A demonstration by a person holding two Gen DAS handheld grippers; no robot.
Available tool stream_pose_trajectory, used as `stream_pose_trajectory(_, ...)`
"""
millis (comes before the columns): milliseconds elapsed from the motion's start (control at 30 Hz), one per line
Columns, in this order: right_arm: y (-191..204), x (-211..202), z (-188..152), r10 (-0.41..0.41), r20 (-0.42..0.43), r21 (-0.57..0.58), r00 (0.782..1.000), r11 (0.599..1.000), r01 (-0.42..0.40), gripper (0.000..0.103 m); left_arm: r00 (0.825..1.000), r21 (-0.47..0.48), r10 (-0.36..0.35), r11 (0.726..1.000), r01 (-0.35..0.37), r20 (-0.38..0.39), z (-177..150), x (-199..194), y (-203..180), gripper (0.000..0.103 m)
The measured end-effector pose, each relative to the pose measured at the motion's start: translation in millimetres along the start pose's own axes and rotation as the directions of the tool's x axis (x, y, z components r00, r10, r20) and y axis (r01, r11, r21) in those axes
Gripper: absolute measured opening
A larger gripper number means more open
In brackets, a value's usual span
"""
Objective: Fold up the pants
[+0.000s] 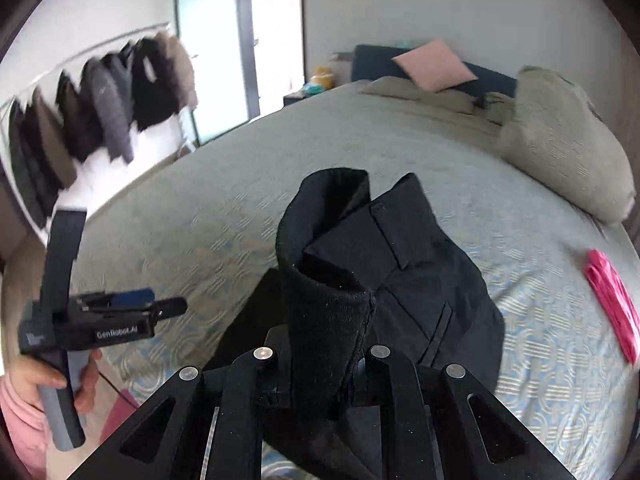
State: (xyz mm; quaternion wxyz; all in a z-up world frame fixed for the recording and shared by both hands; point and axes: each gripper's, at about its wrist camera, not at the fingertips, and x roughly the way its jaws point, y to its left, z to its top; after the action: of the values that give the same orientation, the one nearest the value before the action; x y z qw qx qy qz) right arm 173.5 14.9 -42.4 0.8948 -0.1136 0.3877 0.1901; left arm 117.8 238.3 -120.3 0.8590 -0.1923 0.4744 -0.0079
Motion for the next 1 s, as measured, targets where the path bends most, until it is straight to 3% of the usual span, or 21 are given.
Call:
stream_pose_trajectory(100,52.8,71.0,-21.7,-0.062,-0.132,-0.136,0.989,0.990,0.043,0.015,1.000,-0.027,-0.009,1.000,0.009,-0.014,-11.8,-1.2,18.4,0.068)
stream_pose_trajectory(200,72.3,113.1,-48.1,-0.124,-0.219,-0.224,0.968,0.972,0.074,0.019,1.000,-0.020,-0.013,1.000,0.013,-0.020,-19.4,-5.5,31.3,0.068)
stream_pose_trajectory(300,90.7,102.5,-60.5,-0.187,-0.154,-0.339,0.970,0.932,0.126,0.031,1.000,0.006,-0.004,1.000,0.004,-0.023,-24.7,-6.6,36.2,0.068)
stream_pose_trajectory(367,89.4,87.1,-63.9,-0.128,-0.177,-0.333,0.976,0.941,0.063,0.041,1.000,0.020,-0.002,1.000,0.002,-0.019,-26.3,-7.4,36.0,0.068)
stream_pose_trajectory(467,55.2,58.0,-63.0,0.059,-0.248,-0.168,0.967,0.980,-0.103,0.045,1.000,0.034,-0.023,0.999,0.024,-0.012,-26.4,-10.1,28.7,0.068)
stream_pose_trajectory(567,12.4,18.7,-59.1,0.220,-0.242,0.085,0.945,0.975,-0.205,0.045,0.999,0.074,-0.051,0.996,0.051,0.002,-23.4,-14.7,10.2,0.068)
stream_pose_trajectory(667,-53.4,-5.6,-68.0,0.186,-0.161,0.284,0.969,0.949,-0.136,0.045,0.994,0.123,-0.108,0.987,0.106,0.004,-19.4,-17.3,-16.2,0.068)
stream_pose_trajectory(733,-87.9,-6.9,-84.4,0.132,-0.168,0.406,0.977,0.912,-0.053,0.045,0.990,0.142,-0.142,0.980,0.141,-0.003,-16.3,-15.7,-34.1,0.068)
stream_pose_trajectory(767,-106.1,-1.8,-97.6,0.134,-0.186,0.483,0.973,0.875,-0.028,0.045,0.988,0.154,-0.153,0.976,0.152,-0.007,-15.5,-13.9,-44.7,0.068)
stream_pose_trajectory(833,-124.4,14.5,-125.7,0.212,-0.242,0.586,0.947,0.810,-0.031,0.045,0.985,0.204,-0.167,0.964,0.170,-0.030,-17.7,-5.9,-64.0,0.068)
stream_pose_trajectory(900,-120.4,29.8,-157.1,0.313,-0.287,0.638,0.906,0.767,-0.063,0.045,0.989,0.240,-0.128,0.960,0.143,-0.075,-24.1,6.3,-77.1,0.068)
stream_pose_trajectory(1000,-102.8,32.7,-178.8,0.369,-0.310,0.629,0.876,0.770,-0.102,0.045,0.992,0.283,-0.045,0.956,0.078,-0.121,-37.9,25.8,-83.9,0.068)
